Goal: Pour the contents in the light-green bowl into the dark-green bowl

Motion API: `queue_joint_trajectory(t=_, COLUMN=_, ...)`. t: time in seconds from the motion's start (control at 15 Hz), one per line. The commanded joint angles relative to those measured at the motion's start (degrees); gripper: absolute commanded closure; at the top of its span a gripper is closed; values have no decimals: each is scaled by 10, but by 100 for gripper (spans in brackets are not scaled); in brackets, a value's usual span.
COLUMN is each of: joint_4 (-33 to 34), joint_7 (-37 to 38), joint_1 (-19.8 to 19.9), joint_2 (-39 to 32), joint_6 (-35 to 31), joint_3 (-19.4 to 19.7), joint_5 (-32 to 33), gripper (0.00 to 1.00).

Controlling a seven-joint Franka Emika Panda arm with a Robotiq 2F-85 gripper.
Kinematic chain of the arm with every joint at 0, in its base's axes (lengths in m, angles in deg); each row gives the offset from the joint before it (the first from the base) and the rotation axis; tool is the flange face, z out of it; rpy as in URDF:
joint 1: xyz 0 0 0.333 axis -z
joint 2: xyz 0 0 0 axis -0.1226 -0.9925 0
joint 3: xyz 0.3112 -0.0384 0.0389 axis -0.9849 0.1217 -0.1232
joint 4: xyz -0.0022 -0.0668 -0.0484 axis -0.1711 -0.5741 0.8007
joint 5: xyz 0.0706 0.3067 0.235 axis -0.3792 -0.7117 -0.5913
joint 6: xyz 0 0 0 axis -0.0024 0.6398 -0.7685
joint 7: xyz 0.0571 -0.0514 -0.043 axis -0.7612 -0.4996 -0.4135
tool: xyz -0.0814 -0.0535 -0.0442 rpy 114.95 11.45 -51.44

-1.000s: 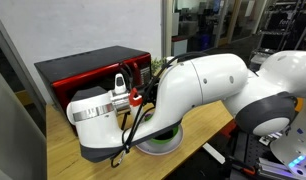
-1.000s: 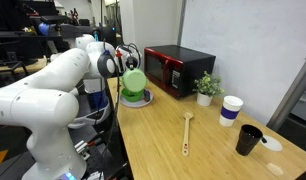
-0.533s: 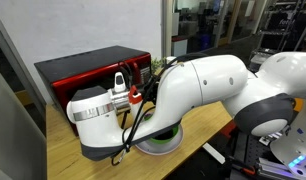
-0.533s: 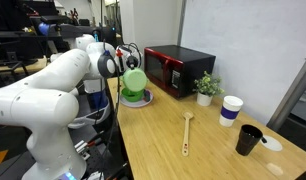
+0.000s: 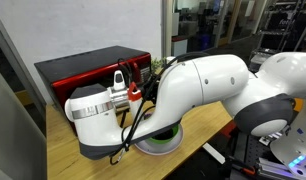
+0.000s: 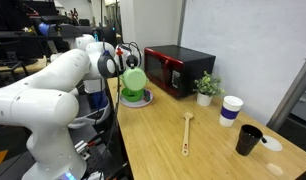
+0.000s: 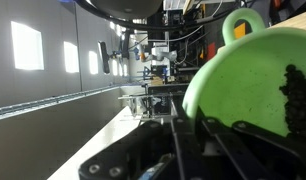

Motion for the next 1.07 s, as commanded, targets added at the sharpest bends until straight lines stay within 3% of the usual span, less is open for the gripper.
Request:
queue_joint_trajectory(t=0.0, joint_4=38, joint_7=-37, joint_1=-2, joint_2=-19, joint_6=7, joint_3=10, joint_5=5, gripper=97)
queue_joint_trajectory(t=0.6, joint_4=96, joint_7=-49, joint_1=16, joint_2=-16, joint_6=-15, joint_3=4, joint_5=-26, gripper=97)
queue_joint_trajectory(t=0.73, joint_4=62, joint_7=-18, joint_1=22, joint_2=15, joint_6=-37, joint_3=-4, joint_5=-58, gripper=97)
queue_joint_trajectory(t=1.0, joint_4=66, joint_7=-31, joint_1=41, joint_2=26, joint_6=-83, joint_3=0, joint_5=-94, gripper=97)
